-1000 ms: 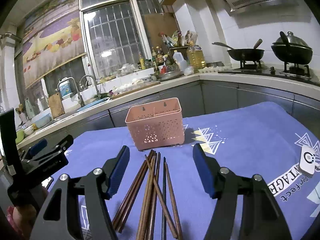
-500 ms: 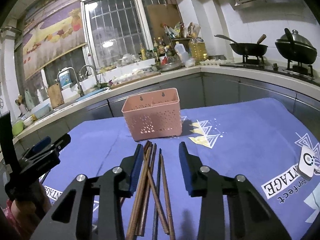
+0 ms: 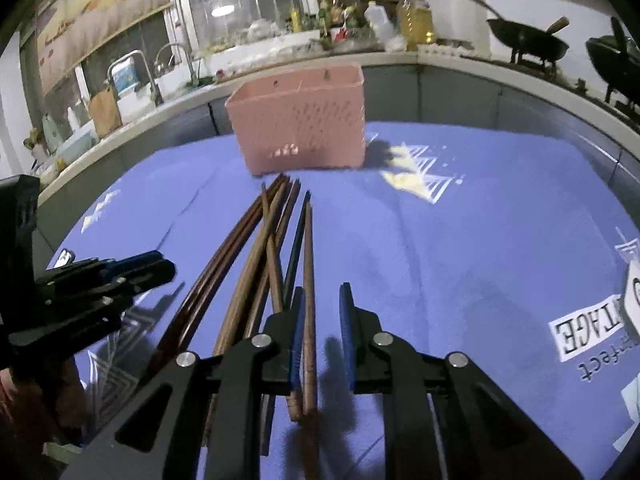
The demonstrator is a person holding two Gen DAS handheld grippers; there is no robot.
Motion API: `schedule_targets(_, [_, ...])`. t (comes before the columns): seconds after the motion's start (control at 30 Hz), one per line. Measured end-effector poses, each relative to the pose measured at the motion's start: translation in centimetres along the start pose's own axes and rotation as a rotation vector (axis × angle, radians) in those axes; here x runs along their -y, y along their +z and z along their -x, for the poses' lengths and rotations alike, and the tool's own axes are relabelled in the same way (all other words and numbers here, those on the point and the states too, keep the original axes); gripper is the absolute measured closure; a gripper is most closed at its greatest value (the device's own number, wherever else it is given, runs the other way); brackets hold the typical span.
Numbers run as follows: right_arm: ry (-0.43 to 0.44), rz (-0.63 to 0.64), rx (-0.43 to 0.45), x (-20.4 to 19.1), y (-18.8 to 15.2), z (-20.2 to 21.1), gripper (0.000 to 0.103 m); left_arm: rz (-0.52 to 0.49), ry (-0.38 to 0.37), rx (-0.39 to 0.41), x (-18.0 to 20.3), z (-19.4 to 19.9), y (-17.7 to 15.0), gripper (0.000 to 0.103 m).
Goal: Organize utensils
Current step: 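Close the left tool on one chopstick while the right tool grasps another chopstick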
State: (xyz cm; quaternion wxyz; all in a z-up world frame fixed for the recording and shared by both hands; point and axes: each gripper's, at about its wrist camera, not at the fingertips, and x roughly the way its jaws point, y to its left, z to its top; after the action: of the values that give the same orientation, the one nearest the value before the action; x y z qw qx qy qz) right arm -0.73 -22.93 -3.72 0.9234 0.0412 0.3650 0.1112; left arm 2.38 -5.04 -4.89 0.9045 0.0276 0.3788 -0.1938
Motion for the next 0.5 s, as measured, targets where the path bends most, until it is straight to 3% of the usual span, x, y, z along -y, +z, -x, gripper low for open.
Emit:
schedule_targets(0.17, [0.014, 0.032, -0.033, -0.5, -0.3, -0.9, 0.086, -0.014, 0.006, -0.058, 0.5, -1.4, -0.8, 0.082])
schedule_targets(0.5, [-0.027, 0.042, -0.074, 0.0, -0.8, -2.5, 0.086, -0.025, 0.055, -0.068, 0.3, -2.1, -0.1, 0.083])
